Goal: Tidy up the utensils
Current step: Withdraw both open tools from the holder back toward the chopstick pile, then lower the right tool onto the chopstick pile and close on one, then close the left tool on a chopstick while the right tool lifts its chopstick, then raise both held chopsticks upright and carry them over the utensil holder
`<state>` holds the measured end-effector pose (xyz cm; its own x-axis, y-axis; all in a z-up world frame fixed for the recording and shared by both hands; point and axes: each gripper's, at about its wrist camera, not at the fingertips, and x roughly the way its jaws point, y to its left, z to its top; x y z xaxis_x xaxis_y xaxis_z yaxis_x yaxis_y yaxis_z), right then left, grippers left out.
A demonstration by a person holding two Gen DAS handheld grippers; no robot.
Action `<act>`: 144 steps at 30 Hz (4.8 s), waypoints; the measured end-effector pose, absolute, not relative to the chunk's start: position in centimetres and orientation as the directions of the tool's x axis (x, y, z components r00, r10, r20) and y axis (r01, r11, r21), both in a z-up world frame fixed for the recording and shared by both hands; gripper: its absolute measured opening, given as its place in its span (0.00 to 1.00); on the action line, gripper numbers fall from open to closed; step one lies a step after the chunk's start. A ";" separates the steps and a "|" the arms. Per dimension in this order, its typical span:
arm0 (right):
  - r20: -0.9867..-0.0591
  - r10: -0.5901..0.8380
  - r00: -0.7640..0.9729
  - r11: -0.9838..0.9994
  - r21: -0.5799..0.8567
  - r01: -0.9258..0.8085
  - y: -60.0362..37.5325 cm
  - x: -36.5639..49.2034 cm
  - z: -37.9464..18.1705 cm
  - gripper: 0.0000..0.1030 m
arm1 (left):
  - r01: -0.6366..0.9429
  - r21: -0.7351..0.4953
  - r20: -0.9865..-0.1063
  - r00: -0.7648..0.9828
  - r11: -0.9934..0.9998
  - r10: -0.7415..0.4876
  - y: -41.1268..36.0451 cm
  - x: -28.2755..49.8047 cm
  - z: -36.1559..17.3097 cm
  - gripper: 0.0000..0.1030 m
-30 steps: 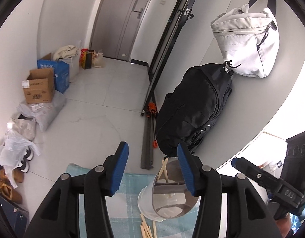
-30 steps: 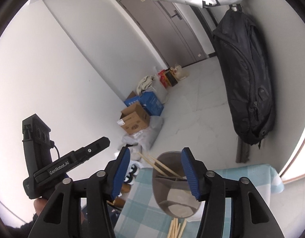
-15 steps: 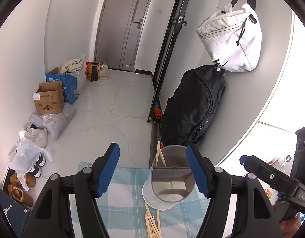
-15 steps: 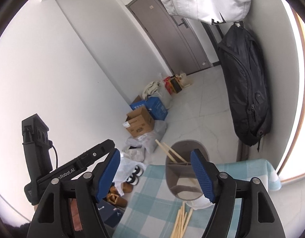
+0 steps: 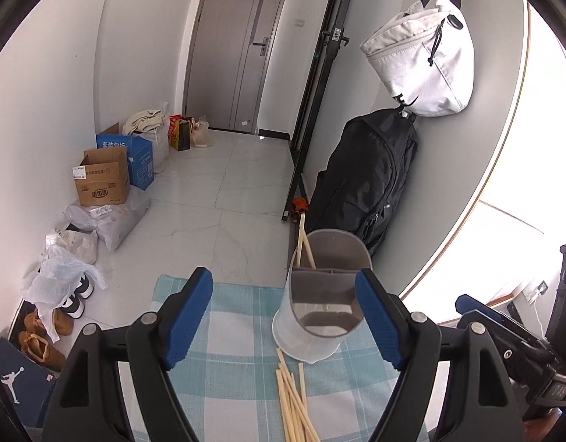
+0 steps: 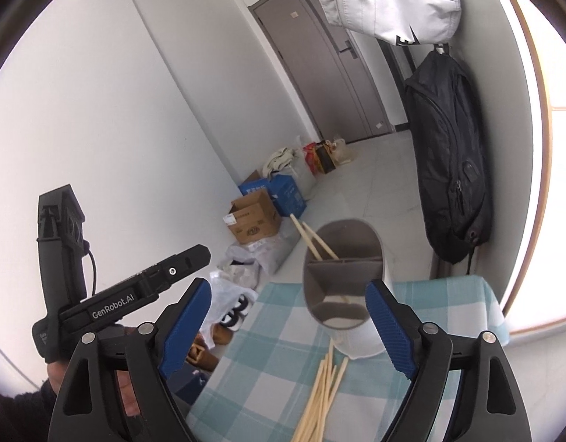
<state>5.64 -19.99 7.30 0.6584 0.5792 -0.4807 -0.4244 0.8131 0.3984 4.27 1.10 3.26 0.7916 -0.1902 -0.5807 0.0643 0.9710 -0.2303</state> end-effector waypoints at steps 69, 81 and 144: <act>-0.906 0.334 0.259 0.934 0.281 -0.221 -14.4 11.4 -11.0 0.14 | -0.076 -0.231 -0.824 0.545 0.970 -0.154 4.9 4.9 -8.8 0.77; -0.914 0.278 0.296 0.938 0.192 -0.289 -10.7 13.4 -11.2 0.14 | -0.100 -0.237 -0.840 0.522 0.966 -0.151 5.3 5.2 -9.3 0.77; -0.566 0.562 0.603 0.783 0.600 -0.167 -26.8 7.1 -1.6 0.05 | -0.046 -0.244 -0.921 0.322 0.969 -0.217 -1.2 10.0 -11.9 0.03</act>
<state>7.13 -26.76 -1.65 0.6034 0.5620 -0.5657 -0.1666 0.7826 0.5998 9.95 -1.23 -11.94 0.3224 -0.2171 -0.9214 -0.0456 0.9686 -0.2442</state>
